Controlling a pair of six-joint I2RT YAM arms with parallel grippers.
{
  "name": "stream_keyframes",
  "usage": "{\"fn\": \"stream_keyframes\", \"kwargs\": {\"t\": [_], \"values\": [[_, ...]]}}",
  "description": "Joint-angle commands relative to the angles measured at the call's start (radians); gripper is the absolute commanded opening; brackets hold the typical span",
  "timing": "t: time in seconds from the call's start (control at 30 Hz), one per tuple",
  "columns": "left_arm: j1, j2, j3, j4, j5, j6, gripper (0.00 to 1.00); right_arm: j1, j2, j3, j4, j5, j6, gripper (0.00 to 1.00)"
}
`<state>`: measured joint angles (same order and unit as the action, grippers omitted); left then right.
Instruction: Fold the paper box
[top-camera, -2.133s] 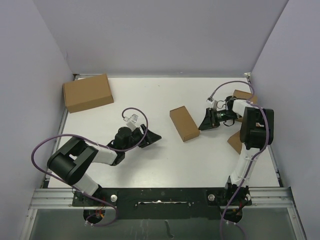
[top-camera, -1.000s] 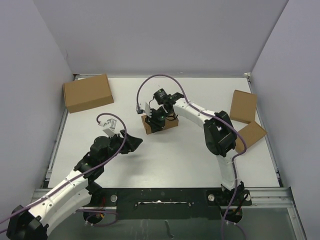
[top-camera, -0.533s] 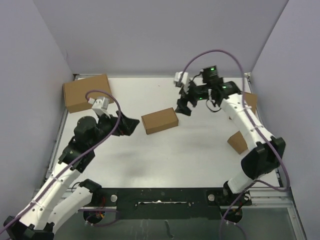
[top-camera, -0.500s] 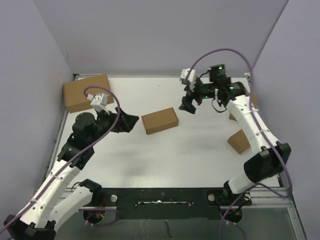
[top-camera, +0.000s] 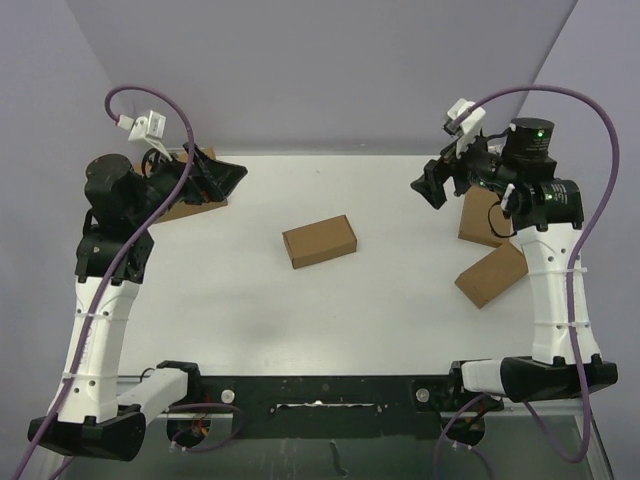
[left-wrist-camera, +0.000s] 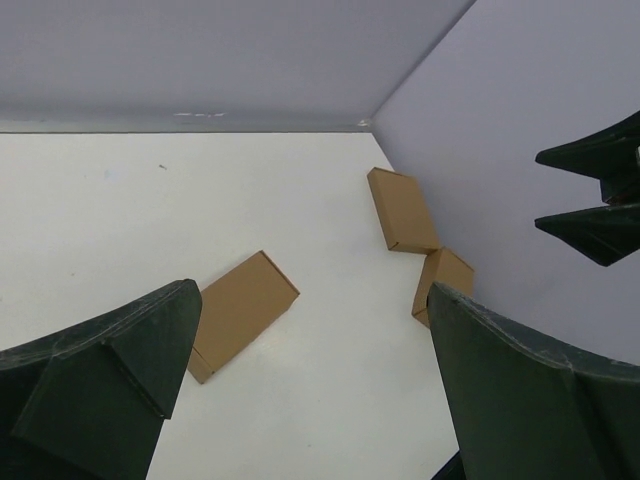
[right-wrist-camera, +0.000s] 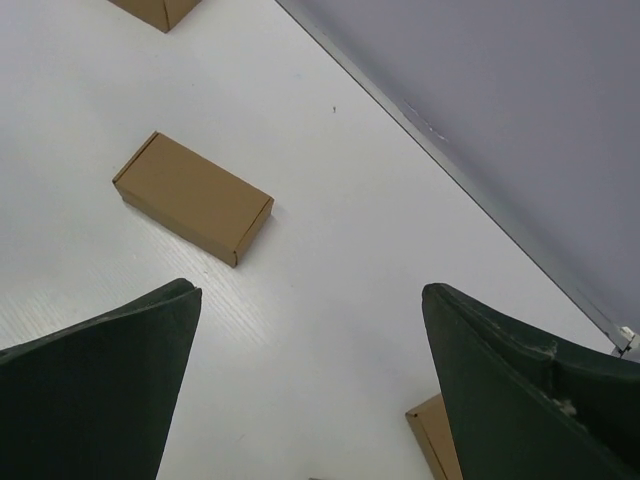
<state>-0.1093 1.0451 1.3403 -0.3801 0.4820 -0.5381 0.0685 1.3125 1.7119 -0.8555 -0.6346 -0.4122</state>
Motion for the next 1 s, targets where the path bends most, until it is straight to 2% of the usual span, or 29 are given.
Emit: {"fn": "stream_keyframes", "kwargs": {"t": [0.0,0.17,0.33,0.43,0.97], "values": [[0.006,0.009,0.128,-0.071,0.045,0.025,0.98,-0.033,-0.038,0.095,-0.043,-0.036,0.123,0.98],[0.005,0.016,0.213,-0.166,0.036,0.069,0.98,-0.079,-0.038,0.139,-0.043,-0.054,0.194,0.98],[0.005,0.006,0.248,-0.207,0.03,0.097,0.98,-0.098,-0.051,0.152,-0.012,0.063,0.354,0.98],[0.005,0.003,0.246,-0.212,0.037,0.099,0.98,-0.11,-0.058,0.163,-0.021,0.112,0.396,0.98],[0.006,-0.037,0.159,-0.192,0.045,0.105,0.98,-0.169,-0.067,0.166,-0.037,-0.022,0.41,0.98]]}}
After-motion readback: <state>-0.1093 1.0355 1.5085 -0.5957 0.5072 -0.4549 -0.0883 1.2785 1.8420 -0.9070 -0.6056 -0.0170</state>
